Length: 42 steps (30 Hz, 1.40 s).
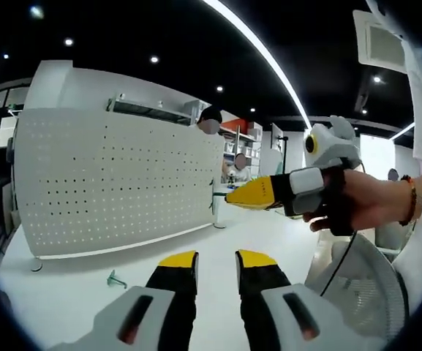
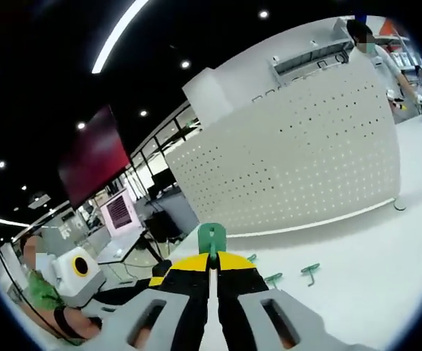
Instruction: Insert the hook assembly into the mounting plate slot until the hook locks in place.
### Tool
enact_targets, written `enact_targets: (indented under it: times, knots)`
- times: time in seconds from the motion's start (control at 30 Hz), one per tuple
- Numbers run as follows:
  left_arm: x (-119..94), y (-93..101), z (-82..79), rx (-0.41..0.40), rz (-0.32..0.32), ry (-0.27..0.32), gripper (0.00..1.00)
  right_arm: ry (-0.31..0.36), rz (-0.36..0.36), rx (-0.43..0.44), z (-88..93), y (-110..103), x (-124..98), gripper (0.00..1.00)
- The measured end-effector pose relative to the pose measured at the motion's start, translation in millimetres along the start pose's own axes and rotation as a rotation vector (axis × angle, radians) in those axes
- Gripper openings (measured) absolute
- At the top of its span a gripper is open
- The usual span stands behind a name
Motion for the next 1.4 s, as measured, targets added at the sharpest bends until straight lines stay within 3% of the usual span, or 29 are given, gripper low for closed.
enact_targets:
  times: [0.63, 0.83, 0.93, 1.07, 1.4]
  knots:
    - [-17.9, -3.4, -7.4, 0.059, -0.021, 0.024, 0.34, 0.078, 0.080, -0.089, -33.3, 20.1, 8.2, 0.01]
    - [-20.7, -6.7, -9.0, 0.077, -0.033, 0.026, 0.42, 0.103, 0.096, -0.112, -47.1, 26.7, 14.2, 0.01]
    - [-22.0, -8.0, -9.9, 0.078, -0.034, 0.022, 0.44, 0.115, 0.108, -0.135, -55.1, 30.3, 16.3, 0.01]
    - [-22.5, -10.4, -10.9, 0.089, -0.048, 0.020, 0.53, 0.129, 0.125, -0.155, -64.5, 36.2, 18.9, 0.01]
    - [-21.9, -11.3, -8.9, 0.096, -0.035, -0.011, 0.56, 0.162, 0.164, -0.213, -86.4, 46.1, 25.8, 0.01]
Point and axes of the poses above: the point that each gripper's makers call its tool centre point, and the gripper's own axes: x roughly forward along the fingers, y roughly to its right, z roughly out of its underside, the point moved 5 cm from there along -x, roughly backward along the fingers, and after that the axes turned 1 degree about y, right-handed, at the moved point
